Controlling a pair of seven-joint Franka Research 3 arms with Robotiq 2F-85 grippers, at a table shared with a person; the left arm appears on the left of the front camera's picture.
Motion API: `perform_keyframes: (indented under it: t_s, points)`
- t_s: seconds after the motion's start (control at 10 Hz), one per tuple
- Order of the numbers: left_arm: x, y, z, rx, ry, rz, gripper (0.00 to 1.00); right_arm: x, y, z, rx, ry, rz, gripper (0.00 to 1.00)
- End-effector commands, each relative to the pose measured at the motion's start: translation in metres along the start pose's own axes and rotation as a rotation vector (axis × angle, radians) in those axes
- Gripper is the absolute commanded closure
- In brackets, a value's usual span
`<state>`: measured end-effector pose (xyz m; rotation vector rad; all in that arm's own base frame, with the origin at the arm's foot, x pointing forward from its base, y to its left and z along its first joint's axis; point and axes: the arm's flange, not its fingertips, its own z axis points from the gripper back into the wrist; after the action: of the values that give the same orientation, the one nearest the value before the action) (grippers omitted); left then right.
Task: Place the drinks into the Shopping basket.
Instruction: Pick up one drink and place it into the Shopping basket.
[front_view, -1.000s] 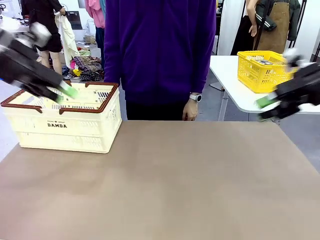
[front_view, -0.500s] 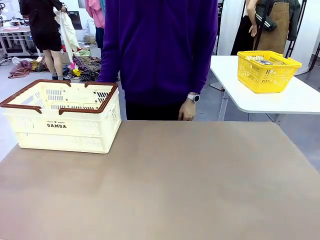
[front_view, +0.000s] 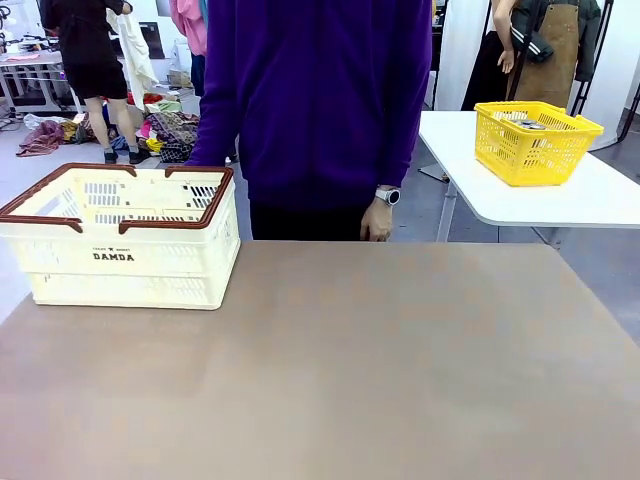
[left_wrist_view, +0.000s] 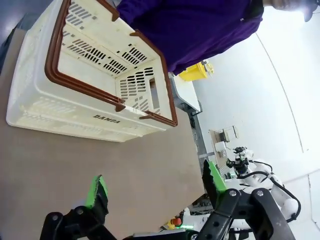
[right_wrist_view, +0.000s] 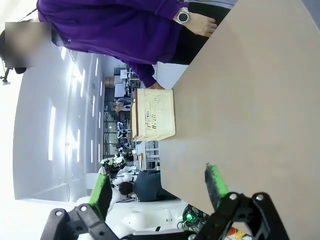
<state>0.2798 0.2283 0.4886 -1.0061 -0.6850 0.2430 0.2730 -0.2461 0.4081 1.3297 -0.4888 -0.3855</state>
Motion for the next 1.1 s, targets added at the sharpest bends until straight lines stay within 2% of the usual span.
perform_keyframes:
  t_s: [0.0,1.0]
  points:
    - [-0.0012,0.0007,0.0005,-0.019,-0.012,-0.024,0.00,-0.0024,0.0016,0.0043,-0.002,0.012,0.006,0.00]
    - [-0.0012,0.0007,0.0005,-0.019,-0.012,-0.024,0.00,-0.0024,0.0016,0.0043,-0.002,0.012,0.006,0.00]
